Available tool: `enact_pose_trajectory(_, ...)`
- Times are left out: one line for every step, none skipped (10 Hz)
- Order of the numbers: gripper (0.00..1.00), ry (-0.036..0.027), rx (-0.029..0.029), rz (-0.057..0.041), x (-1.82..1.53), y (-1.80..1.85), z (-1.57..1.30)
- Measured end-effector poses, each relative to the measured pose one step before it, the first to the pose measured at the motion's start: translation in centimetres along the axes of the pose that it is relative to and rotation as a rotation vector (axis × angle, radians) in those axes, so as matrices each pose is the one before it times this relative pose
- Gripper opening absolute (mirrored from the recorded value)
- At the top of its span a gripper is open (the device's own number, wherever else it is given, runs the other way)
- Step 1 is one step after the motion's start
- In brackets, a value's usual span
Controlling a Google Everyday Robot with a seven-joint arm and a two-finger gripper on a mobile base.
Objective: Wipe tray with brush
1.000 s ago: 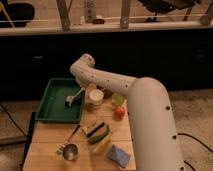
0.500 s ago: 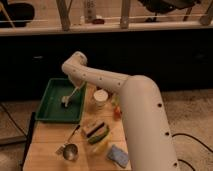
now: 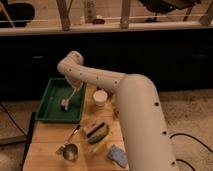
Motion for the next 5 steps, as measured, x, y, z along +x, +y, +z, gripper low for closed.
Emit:
enact_pose_trajectory(0.02,0.0189,-0.00649,0.01486,0.879,0.713,-0.518)
enact_pose_trajectory(0.02,0.01455,-0.00368,0.01339,0.777,0.387,-0.102)
enact_pose_trajectory(0.02,0.00891,0.00211,0.00702,0.423,-0.253,-0.099)
enact_pose_trajectory(0.02,0.0102,0.00862,0.00669,0.721,-1.016,0.201)
enact_pose_trajectory(0.02,0.00253,0.00836,0.00198,0.317,-0.782,0.22)
